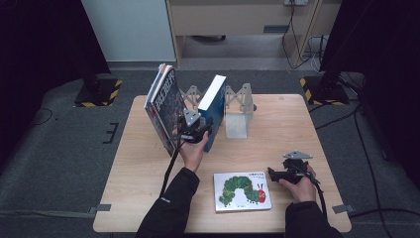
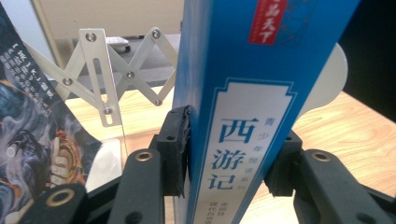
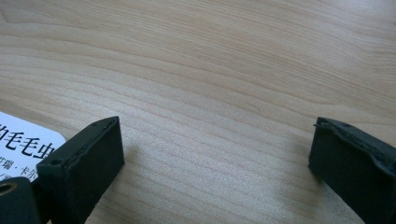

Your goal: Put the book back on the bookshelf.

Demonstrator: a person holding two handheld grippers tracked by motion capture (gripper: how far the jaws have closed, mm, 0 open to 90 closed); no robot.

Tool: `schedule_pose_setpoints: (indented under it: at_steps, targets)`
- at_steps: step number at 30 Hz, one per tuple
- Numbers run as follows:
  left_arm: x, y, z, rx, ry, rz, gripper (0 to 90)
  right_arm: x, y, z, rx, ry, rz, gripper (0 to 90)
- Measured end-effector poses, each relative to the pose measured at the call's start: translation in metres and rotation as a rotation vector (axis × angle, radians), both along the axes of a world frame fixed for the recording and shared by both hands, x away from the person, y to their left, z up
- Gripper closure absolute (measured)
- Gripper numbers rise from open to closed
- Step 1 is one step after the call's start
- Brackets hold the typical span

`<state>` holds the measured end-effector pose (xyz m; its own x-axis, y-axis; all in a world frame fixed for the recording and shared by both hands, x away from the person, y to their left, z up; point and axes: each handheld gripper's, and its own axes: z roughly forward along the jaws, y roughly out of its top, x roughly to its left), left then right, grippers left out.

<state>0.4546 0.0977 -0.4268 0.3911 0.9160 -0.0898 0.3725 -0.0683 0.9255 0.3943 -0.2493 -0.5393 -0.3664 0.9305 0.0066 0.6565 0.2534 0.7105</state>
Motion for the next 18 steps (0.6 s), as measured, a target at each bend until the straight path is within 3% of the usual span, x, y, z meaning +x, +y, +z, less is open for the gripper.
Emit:
schedule_pose_setpoints:
  at_steps: [13, 18]
  targets:
    - [0.02, -0.021, -0.001, -0.011, -0.001, 0.084, 57.4, 0.0, 0.0, 0.0, -0.003, -0.001, 0.001, 3.1]
    - [0.032, -0.027, -0.001, -0.025, 0.01, 0.085, 56.0, 0.0, 0.0, 0.0, -0.004, -0.002, 0.001, 3.0]
